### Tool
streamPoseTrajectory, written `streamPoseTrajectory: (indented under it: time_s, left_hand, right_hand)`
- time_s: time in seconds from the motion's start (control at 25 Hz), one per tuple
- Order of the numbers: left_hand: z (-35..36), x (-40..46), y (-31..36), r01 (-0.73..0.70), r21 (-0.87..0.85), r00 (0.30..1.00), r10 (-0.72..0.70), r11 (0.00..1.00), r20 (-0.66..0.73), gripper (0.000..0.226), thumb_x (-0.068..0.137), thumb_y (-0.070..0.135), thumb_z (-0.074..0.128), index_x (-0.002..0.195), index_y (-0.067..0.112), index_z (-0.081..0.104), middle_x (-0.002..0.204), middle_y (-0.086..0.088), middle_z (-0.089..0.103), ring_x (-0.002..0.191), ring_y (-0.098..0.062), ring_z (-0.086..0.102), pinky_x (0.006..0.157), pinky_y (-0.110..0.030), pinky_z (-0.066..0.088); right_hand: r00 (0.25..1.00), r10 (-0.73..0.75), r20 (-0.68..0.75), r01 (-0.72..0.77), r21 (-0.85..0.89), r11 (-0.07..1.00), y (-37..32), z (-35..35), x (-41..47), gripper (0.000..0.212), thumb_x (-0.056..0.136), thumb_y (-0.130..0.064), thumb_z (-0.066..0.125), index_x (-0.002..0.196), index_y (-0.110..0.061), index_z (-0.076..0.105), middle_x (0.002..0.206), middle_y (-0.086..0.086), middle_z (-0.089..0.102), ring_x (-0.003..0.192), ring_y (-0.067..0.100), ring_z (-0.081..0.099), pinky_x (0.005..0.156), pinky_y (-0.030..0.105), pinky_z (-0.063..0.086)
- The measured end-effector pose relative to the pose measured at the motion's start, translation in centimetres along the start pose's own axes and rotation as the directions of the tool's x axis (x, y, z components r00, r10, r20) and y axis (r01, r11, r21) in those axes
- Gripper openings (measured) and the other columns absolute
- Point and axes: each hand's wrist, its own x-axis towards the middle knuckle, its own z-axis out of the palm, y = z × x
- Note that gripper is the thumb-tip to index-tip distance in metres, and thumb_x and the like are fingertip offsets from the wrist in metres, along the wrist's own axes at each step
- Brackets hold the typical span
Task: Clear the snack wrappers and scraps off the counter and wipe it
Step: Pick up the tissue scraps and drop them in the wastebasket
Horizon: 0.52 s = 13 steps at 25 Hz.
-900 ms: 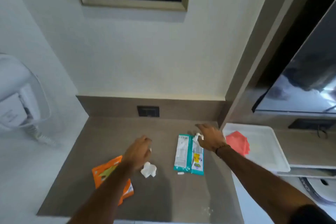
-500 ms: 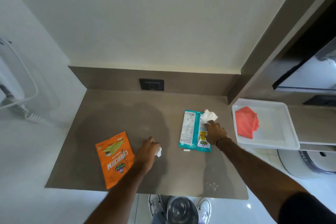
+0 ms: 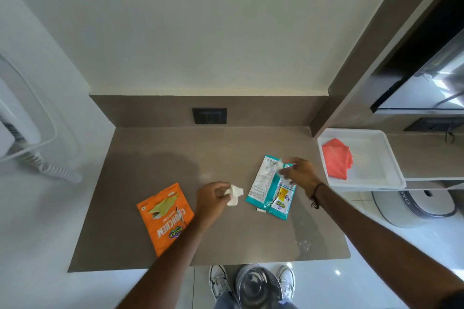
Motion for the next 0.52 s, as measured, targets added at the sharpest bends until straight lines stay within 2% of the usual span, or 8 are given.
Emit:
streamPoseTrajectory:
  time_s: [0.04,0.12,0.2,0.32,0.36,0.44,0.48,0.52]
  left_hand:
    - [0.4,0.0,0.9,0.044,-0.152,0.998,-0.038,0.987,0.042,0.029,0.082,-0.009,0.079,0.110,-0.004,0.079,0.100,-0.018,0.080,0.083,-0.019,0.071,0.074,-0.010,0.054]
    - [0.9,-0.5,2.9,0.125,-0.390,0.987,-0.075,0.912,0.140,0.031,0.081,-0.015,0.078,0.112,-0.013,0.073,0.097,-0.022,0.076,0.073,-0.019,0.071,0.071,-0.024,0.061]
    - [1.4,-0.7,4.6,0.123,-0.434,0.983,-0.050,0.892,0.175,0.029,0.080,-0.019,0.075,0.109,-0.018,0.071,0.098,-0.026,0.076,0.070,-0.019,0.071,0.065,-0.019,0.061]
    - [1.3,-0.7,5.4,0.173,-0.444,0.972,-0.080,0.879,0.221,0.026,0.082,-0.018,0.074,0.107,-0.018,0.073,0.108,-0.033,0.076,0.079,-0.030,0.072,0.066,-0.018,0.062]
    - [1.2,-1.5,4.5,0.189,-0.467,0.963,-0.071,0.863,0.260,0.026,0.083,-0.016,0.074,0.109,-0.017,0.074,0.113,-0.033,0.076,0.085,-0.034,0.073,0.070,-0.021,0.063]
    - [2.9,-3.7,3.1,0.214,-0.389,0.938,-0.077,0.896,0.339,0.024,0.087,-0.014,0.070,0.111,-0.016,0.075,0.124,-0.029,0.074,0.105,-0.041,0.074,0.085,-0.032,0.065]
    - [5.5,-6.6,1.2,0.148,-0.272,0.953,-0.064,0.951,0.297,0.023,0.091,-0.013,0.067,0.113,-0.015,0.075,0.130,-0.028,0.071,0.115,-0.040,0.071,0.096,-0.036,0.062]
    - [5.8,-5.7,0.1,0.018,-0.117,0.978,0.007,0.993,0.211,0.026,0.095,-0.007,0.064,0.119,-0.012,0.074,0.138,-0.026,0.067,0.127,-0.040,0.066,0.109,-0.039,0.055]
  right_hand:
    - [0.989,0.025,0.147,-0.043,0.122,0.992,-0.6,0.4,-1.3,0.039,0.087,-0.008,0.076,0.125,-0.013,0.065,0.102,0.010,0.071,0.077,0.017,0.066,0.064,0.027,0.053]
    - [0.919,0.012,0.394,-0.066,0.123,0.990,-0.8,1.6,-3.5,0.038,0.089,-0.009,0.073,0.126,-0.016,0.066,0.109,0.006,0.072,0.085,0.014,0.070,0.065,0.024,0.058]
    - [0.871,-0.026,0.490,-0.037,0.119,0.992,-0.5,2.8,-5.1,0.033,0.087,-0.007,0.076,0.119,-0.012,0.072,0.108,0.004,0.078,0.090,0.015,0.074,0.066,0.023,0.061]
    - [0.913,-0.058,0.404,0.005,0.132,0.991,0.0,3.8,-5.4,0.024,0.083,-0.007,0.081,0.106,-0.007,0.077,0.095,0.003,0.079,0.074,0.010,0.074,0.057,0.018,0.058]
    - [0.935,-0.063,0.348,0.018,0.130,0.991,1.0,4.0,-6.0,0.026,0.082,-0.008,0.082,0.107,-0.005,0.076,0.095,0.003,0.077,0.067,0.008,0.072,0.053,0.017,0.055]
    - [0.965,-0.044,0.258,0.034,0.044,0.998,4.9,3.4,-7.1,0.028,0.080,-0.008,0.083,0.107,-0.002,0.076,0.095,0.006,0.072,0.062,0.009,0.065,0.047,0.016,0.050]
    - [0.966,-0.030,0.255,0.029,0.008,1.000,9.5,2.8,-9.0,0.024,0.080,-0.007,0.084,0.102,-0.004,0.076,0.091,0.007,0.071,0.061,0.011,0.062,0.047,0.017,0.049]
    - [0.972,-0.044,0.230,0.036,0.039,0.999,10.4,2.7,-9.1,0.017,0.079,-0.006,0.084,0.094,-0.008,0.077,0.084,0.006,0.071,0.059,0.013,0.060,0.046,0.017,0.049]
